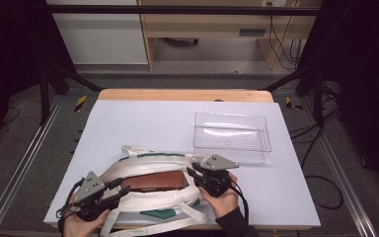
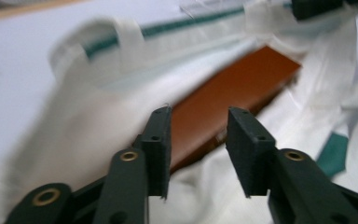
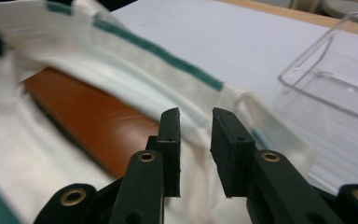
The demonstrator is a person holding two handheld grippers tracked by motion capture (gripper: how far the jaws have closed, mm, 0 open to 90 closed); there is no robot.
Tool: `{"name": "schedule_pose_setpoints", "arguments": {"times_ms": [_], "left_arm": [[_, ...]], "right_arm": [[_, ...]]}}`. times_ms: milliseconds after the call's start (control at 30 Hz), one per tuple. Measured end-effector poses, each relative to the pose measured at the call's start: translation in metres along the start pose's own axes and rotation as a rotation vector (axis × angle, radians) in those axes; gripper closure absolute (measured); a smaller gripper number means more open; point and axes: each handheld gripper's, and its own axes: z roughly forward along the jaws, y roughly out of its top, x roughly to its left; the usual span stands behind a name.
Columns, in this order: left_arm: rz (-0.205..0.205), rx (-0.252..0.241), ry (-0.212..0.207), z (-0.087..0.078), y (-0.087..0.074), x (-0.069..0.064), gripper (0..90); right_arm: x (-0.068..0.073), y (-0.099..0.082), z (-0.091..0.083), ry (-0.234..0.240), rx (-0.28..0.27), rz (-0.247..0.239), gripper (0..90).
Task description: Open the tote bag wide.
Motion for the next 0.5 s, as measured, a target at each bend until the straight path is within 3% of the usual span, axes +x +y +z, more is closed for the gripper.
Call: {"name": "schedule_pose_setpoints", "arguments": {"times_ms": [67, 133, 267, 500], "left_arm": [[-0.009, 0.005, 0.003, 0.006, 0.01, 0.008, 56.8], [0.009, 0.023, 0.006, 0.014, 0.015, 0.011, 54.2], [0.011, 0.074, 0.044, 0.03, 0.012, 0.018, 56.7], [-0.001, 0.102, 0.102, 0.034, 0.003, 0.027, 61.4]], "right_arm": [[0.008, -0.004, -0.005, 0.04, 0.025, -0.014, 69.5], [0.015, -0.008, -0.006, 0.071, 0.048, -0.025, 67.6], [0.027, -0.022, -0.001, 0.128, 0.093, -0.029, 64.0], [0.031, -0.034, 0.008, 0.109, 0.136, -0.047, 59.3]]}}
